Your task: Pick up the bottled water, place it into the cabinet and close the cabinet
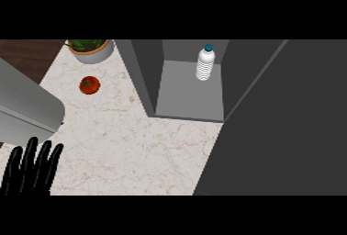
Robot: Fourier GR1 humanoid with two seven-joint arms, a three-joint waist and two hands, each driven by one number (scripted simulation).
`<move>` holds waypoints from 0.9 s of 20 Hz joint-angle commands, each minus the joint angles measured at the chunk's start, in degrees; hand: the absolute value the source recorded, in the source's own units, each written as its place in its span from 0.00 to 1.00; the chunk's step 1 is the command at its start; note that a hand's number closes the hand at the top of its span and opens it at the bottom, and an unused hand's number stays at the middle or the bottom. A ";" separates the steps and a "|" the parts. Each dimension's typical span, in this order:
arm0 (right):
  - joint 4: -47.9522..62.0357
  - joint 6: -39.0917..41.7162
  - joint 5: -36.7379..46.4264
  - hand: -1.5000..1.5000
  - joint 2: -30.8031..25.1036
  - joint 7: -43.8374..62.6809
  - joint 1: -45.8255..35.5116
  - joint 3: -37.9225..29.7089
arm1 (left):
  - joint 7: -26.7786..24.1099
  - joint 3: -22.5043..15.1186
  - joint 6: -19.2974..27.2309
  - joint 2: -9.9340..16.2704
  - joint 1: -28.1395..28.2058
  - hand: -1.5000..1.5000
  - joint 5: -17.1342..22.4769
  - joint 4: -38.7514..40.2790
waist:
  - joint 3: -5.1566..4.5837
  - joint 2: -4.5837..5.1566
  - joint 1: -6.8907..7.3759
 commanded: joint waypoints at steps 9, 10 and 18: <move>10.47 -7.66 -8.03 1.00 9.92 2.43 -2.12 2.97 | -0.40 1.21 -3.25 1.75 0.46 0.00 0.90 -1.21 | 0.03 1.70 3.59; 10.91 -6.64 -11.03 1.00 9.93 3.68 -1.00 3.94 | -0.59 1.30 -3.87 1.76 0.40 0.00 1.21 -1.24 | -0.04 1.93 4.04; 16.44 -6.32 -26.22 1.00 10.00 6.44 -0.55 0.50 | -0.36 1.71 -5.31 2.77 0.54 0.00 1.34 -1.05 | 0.12 2.39 5.04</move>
